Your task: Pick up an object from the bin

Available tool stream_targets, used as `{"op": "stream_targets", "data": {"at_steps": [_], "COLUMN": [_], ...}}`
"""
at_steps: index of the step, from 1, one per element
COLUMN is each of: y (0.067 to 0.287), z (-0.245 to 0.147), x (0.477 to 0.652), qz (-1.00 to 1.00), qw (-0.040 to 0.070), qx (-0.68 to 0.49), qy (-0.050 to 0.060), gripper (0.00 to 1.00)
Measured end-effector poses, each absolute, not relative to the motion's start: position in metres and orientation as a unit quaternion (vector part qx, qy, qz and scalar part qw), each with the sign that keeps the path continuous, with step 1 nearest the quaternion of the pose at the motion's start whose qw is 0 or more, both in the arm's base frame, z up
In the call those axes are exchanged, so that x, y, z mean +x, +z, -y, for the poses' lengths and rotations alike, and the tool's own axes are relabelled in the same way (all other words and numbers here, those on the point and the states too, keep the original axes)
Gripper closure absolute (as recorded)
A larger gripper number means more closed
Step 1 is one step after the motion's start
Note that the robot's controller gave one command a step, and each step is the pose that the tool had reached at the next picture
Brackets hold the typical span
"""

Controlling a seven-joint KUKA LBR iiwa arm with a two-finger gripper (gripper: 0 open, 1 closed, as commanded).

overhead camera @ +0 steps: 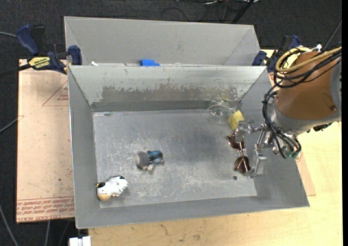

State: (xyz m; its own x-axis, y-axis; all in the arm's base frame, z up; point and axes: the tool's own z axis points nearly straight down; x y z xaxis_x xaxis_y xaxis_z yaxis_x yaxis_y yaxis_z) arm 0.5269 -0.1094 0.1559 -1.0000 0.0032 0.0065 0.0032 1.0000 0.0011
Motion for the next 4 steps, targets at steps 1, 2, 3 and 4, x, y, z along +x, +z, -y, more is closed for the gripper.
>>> {"op": "stream_targets", "data": {"at_steps": [1, 2, 3, 4], "y": [0.16, 0.117, 0.107, 0.124], "z": [0.109, 0.057, 0.037, 0.037], "x": [0.528, 0.568, 0.555, 0.549], "qz": [1.0, 1.0, 0.999, 0.993], "qw": [0.0, -0.005, 0.002, -0.001], "qx": [0.0, 0.022, 0.032, 0.115], "qy": [0.0, 0.001, -0.002, 0.0], "gripper": [0.0, 0.0, 0.0, 0.0]}}
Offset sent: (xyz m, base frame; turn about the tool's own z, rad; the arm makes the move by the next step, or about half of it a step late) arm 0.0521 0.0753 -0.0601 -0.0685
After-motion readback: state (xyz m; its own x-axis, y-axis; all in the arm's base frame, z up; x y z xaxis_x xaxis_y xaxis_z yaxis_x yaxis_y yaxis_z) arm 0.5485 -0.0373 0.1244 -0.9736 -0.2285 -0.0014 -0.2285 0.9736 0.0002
